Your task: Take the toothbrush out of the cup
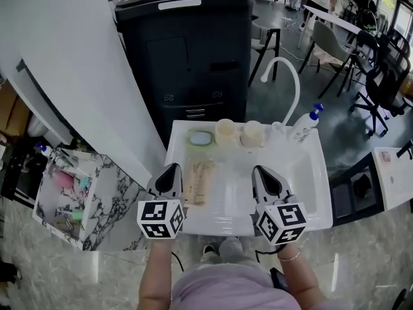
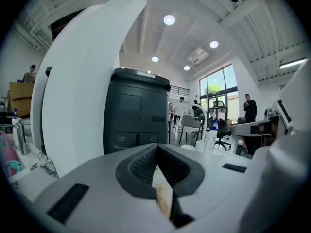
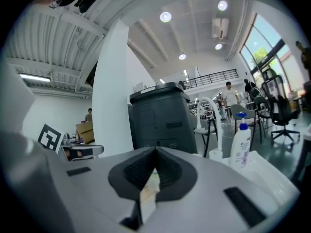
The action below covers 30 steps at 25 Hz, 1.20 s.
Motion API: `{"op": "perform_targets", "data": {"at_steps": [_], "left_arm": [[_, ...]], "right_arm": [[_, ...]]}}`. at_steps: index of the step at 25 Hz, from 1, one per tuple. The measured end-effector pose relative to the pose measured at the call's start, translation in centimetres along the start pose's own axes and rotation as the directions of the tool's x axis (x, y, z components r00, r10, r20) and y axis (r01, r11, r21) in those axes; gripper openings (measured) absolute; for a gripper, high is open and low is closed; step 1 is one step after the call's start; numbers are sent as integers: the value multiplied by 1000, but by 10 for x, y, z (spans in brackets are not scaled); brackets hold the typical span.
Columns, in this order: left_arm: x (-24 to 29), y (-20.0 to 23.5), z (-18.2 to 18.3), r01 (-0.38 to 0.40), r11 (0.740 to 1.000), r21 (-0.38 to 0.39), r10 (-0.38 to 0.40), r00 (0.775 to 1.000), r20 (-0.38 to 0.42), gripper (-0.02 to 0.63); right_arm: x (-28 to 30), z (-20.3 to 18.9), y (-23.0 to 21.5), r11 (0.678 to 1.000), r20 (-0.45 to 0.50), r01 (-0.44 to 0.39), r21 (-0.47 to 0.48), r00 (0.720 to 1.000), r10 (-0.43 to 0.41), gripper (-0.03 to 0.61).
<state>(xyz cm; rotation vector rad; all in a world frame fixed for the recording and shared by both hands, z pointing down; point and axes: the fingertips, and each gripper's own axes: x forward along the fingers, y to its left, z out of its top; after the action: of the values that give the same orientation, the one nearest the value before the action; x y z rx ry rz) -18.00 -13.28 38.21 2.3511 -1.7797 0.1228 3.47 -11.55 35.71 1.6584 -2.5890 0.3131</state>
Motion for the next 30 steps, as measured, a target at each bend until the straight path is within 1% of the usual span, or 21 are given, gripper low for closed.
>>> {"op": "perform_targets", "data": {"at_steps": [4, 10, 22, 30], "left_arm": [[-4, -1, -5, 4, 1000, -9, -4, 1000, -3, 2], [-7, -2, -9, 8, 1000, -21, -9, 1000, -6, 2], [-9, -1, -15, 18, 1000, -26, -18, 1000, -24, 2], [-7, 1, -18, 23, 999, -37, -24, 999, -31, 2]], "right_arm": [[-4, -2, 0, 1000, -6, -4, 1, 1000, 4, 3], [-8, -4, 2, 1000, -27, -16, -23, 1000, 16, 3], [-7, -12, 11, 997, -69, -56, -50, 996, 52, 3], [-4, -13, 13, 997, -84, -61, -56, 995, 56, 3]]}}
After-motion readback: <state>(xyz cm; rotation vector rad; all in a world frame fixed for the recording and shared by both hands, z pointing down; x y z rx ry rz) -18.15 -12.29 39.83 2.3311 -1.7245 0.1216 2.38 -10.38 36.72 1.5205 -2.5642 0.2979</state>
